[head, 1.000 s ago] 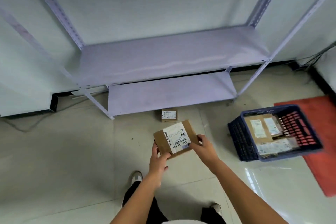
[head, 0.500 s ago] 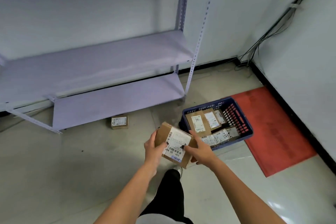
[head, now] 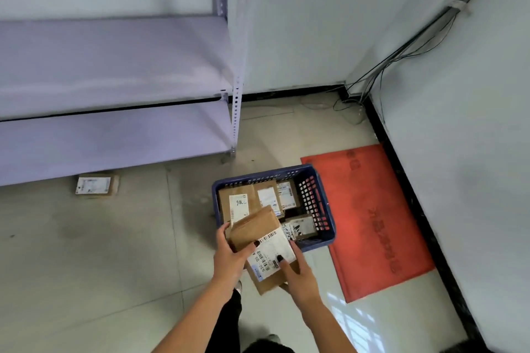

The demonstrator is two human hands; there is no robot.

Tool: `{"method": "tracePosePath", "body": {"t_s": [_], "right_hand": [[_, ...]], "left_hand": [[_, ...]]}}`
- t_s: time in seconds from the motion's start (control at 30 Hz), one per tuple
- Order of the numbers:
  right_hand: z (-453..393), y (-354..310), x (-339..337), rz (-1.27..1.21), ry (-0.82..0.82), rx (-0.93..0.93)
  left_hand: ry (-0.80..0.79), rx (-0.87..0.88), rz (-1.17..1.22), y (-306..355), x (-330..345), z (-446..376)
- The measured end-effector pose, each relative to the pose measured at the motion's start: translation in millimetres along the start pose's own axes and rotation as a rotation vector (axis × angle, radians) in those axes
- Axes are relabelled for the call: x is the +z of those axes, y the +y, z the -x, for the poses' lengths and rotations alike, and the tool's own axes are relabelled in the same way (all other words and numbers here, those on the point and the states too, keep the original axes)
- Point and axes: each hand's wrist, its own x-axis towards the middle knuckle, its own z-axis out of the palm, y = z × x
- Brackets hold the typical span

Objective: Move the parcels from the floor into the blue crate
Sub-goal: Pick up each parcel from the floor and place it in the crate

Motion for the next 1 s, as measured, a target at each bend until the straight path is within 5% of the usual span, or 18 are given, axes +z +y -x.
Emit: {"method": "tracePosePath", "body": {"t_s": [0.57,1.0], "right_hand": [[-291,30,-145,-0.046,-0.045,0.14],[-535,78,-94,0.067,-0.054,0.114]], "left_hand": [[-0.008,-0.118,-0.103,-68,237,-184],[0.043,-0.099,-0.502,-143,282,-387]]}}
